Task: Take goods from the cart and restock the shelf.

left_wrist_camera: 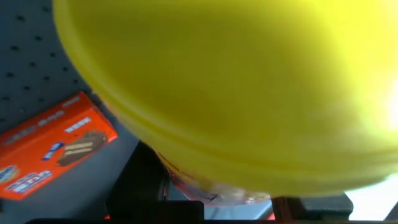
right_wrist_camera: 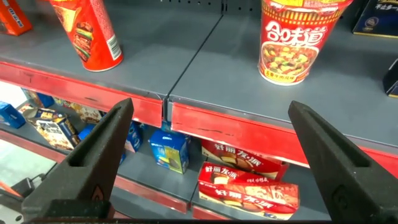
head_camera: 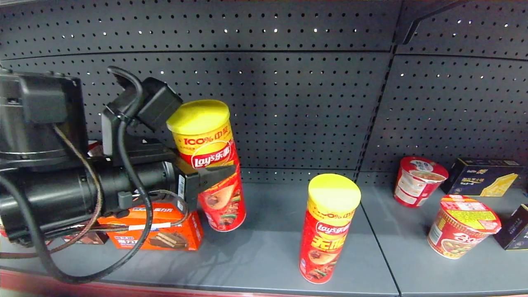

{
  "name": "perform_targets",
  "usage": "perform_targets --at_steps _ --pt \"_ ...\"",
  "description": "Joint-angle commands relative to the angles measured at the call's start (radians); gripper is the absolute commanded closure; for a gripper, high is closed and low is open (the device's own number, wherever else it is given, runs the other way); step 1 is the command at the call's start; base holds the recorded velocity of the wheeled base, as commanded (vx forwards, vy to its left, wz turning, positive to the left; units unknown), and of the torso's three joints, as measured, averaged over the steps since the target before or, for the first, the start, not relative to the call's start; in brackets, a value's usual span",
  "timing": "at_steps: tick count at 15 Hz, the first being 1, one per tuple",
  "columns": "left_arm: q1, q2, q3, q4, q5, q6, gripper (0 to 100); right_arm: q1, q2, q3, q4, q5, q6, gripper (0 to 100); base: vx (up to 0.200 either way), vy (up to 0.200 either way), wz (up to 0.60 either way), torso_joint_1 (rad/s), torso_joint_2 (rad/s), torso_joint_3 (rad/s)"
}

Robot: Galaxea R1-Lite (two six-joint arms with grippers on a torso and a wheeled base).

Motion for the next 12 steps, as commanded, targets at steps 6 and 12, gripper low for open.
perform_targets --at_steps 6,12 --pt "0.013 0.104 -0.016 -0.058 -0.051 -0.001 100 0.0 0.002 0.0 0.0 -0.002 0.0 0 0.0 0.0 0.0 0.0 0.0 0.0" --pt "0.039 0.223 -0.084 -0.151 -0.074 -0.001 100 0.0 0.002 0.0 0.0 -0.001 0.0 0 0.0 0.0 0.0 0.0 0.0 0.0"
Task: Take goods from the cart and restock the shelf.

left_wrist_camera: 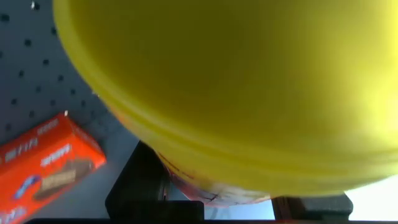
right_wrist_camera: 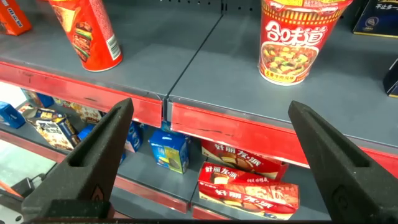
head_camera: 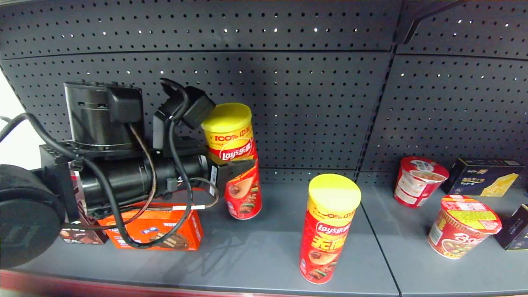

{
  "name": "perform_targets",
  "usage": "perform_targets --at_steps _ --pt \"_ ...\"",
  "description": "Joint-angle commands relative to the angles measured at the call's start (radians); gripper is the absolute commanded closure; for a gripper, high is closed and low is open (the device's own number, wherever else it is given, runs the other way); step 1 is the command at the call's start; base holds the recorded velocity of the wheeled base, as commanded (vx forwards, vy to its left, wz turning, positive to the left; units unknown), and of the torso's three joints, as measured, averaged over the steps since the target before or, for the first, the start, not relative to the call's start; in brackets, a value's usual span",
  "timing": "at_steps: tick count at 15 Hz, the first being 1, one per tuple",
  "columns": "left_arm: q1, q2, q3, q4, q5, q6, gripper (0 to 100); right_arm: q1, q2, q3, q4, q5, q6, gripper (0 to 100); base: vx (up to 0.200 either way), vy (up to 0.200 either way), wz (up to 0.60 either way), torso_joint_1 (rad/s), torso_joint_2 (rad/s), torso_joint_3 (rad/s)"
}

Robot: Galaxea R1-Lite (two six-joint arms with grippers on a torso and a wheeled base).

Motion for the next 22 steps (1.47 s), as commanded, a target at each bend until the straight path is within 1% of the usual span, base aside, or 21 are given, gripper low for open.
perform_targets --at_steps 1,2,4,6,7,8,9,10,11,14,17,18,19,22 --pt "0.009 0.067 -0.046 -0.015 -0.01 -0.001 100 0.001 0.002 0.0 0.0 0.0 0.0 0 0.0 0.0 0.0 0.0 0.0 0.0" --pt "0.007 0.108 -0.094 -0.015 -0.024 -0.001 100 0.001 0.002 0.0 0.0 0.0 0.0 0 0.0 0.0 0.0 0.0 0.0 0.0" --pt "0.007 0.161 -0.152 -0.015 -0.038 0.001 100 0.001 0.002 0.0 0.0 0.0 0.0 0 0.0 0.0 0.0 0.0 0.0 0.0" --pt "0.007 0.205 -0.201 -0.009 -0.051 0.003 100 0.001 0.002 0.0 0.0 0.0 0.0 0 0.0 0.0 0.0 0.0 0.0 0.0" --pt "0.007 0.216 -0.21 -0.007 -0.061 0.004 100 0.001 0.002 0.0 0.0 0.0 0.0 0 0.0 0.0 0.0 0.0 0.0 0.0" --pt "0.006 0.228 -0.217 -0.006 -0.077 0.024 100 0.001 0.002 0.0 0.0 0.0 0.0 0 0.0 0.0 0.0 0.0 0.0 0.0" --pt "0.007 0.243 -0.215 -0.006 -0.077 0.052 100 0.001 0.002 0.0 0.0 0.0 0.0 0 0.0 0.0 0.0 0.0 0.0 0.0" --pt "0.01 0.268 -0.217 -0.004 -0.071 0.115 100 0.001 0.002 0.0 0.0 0.0 0.0 0 0.0 0.0 0.0 0.0 0.0 0.0" --pt "0.009 0.279 -0.218 -0.003 -0.071 0.127 100 0.001 0.002 0.0 0.0 0.0 0.0 0 0.0 0.0 0.0 0.0 0.0 0.0" --pt "-0.002 0.311 -0.238 -0.003 -0.079 0.136 100 0.001 0.002 0.0 0.0 0.0 0.0 0 0.0 0.0 0.0 0.0 0.0 0.0" --pt "-0.021 0.348 -0.275 -0.003 -0.087 0.136 100 0.001 0.002 0.0 0.0 0.0 0.0 0 0.0 0.0 0.0 0.0 0.0 0.0" --pt "-0.037 0.363 -0.301 -0.001 -0.103 0.13 100 0.001 0.002 0.0 0.0 0.0 0.0 0 0.0 0.0 0.0 0.0 0.0 0.0" --pt "-0.042 0.371 -0.313 -0.001 -0.111 0.128 100 0.001 0.002 0.0 0.0 0.0 0.0 0 0.0 0.0 0.0 0.0 0.0 0.0" --pt "-0.059 0.406 -0.352 0.001 -0.113 0.125 100 0.001 0.002 0.0 0.0 0.0 0.0 0 0.0 0.0 0.0 0.0 0.0 0.0"
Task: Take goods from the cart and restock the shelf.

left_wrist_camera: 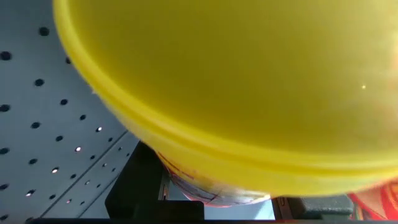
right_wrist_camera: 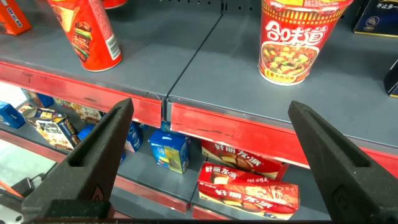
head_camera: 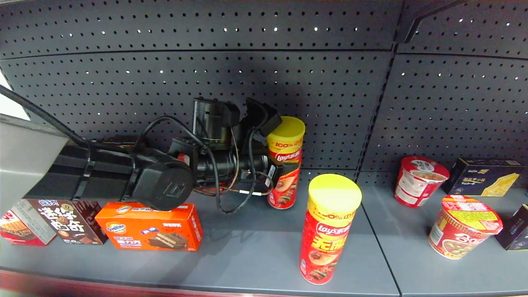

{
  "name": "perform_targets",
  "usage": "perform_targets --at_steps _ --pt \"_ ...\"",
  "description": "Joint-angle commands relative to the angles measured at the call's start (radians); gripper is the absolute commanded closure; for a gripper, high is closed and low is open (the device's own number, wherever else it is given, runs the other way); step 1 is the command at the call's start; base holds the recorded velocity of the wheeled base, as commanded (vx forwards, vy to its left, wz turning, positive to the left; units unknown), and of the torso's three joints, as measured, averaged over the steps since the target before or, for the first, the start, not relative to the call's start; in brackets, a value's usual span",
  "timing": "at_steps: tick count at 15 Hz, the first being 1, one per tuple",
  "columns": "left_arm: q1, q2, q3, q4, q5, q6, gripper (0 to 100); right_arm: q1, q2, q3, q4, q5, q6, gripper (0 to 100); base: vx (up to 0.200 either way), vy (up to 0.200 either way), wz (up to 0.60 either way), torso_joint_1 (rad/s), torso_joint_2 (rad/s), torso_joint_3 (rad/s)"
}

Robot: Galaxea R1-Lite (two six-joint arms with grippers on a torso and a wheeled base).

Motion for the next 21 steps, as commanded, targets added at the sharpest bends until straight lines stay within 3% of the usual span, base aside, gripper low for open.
perform_targets --at_steps 1,10,21 --pt "-0.018 0.03 -0.025 0.0 0.0 -0.001 100 0.0 0.002 0.0 0.0 0.0 0.0 0 0.0 0.0 0.0 0.0 0.0 0.0" --pt "-0.01 0.099 -0.131 0.051 -0.025 -0.001 100 0.0 0.002 0.0 0.0 0.0 0.0 0 0.0 0.0 0.0 0.0 0.0 0.0" --pt "-0.015 0.162 -0.177 0.051 -0.046 -0.002 100 0.0 0.002 0.0 0.0 0.0 0.0 0 0.0 0.0 0.0 0.0 0.0 0.0"
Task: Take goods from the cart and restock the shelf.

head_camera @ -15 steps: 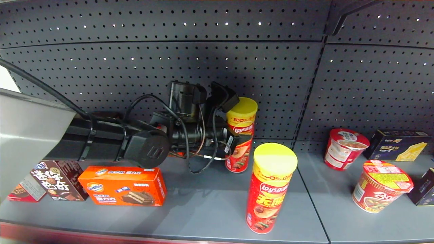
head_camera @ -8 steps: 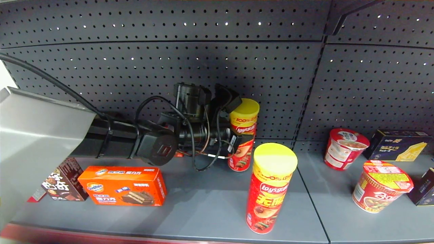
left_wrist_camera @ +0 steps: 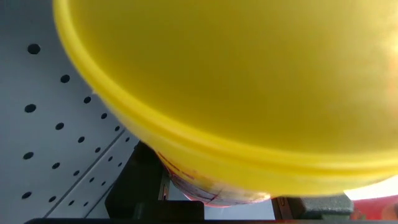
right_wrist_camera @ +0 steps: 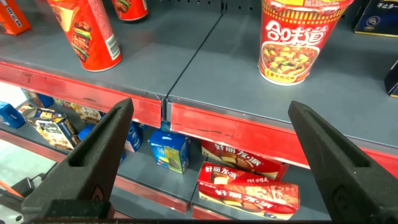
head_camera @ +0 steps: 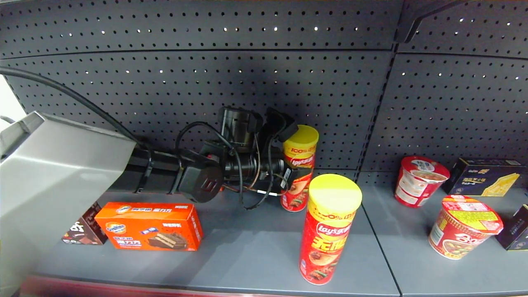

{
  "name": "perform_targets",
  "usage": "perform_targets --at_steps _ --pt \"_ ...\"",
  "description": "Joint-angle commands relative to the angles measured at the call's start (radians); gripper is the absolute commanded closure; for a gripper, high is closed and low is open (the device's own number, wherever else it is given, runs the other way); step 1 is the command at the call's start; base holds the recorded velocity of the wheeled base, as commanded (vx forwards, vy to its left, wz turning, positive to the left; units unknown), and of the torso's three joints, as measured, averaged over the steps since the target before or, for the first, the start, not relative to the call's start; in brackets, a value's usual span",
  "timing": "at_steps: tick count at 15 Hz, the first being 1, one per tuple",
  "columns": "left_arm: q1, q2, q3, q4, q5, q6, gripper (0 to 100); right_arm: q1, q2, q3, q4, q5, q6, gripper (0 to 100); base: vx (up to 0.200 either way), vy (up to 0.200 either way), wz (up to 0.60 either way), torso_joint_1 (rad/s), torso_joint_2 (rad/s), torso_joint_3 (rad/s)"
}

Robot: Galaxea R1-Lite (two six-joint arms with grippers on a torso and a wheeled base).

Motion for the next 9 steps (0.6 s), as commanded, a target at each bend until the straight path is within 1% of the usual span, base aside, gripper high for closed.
perform_targets --at_steps 1,9 --pt "-0.001 0.012 -0.009 -0.001 0.0 0.0 100 0.0 0.002 0.0 0.0 0.0 0.0 0 0.0 0.0 0.0 0.0 0.0 0.0" --pt "-0.004 0.035 -0.011 -0.001 -0.005 0.001 100 0.0 0.002 0.0 0.0 0.0 0.0 0 0.0 0.0 0.0 0.0 0.0 0.0"
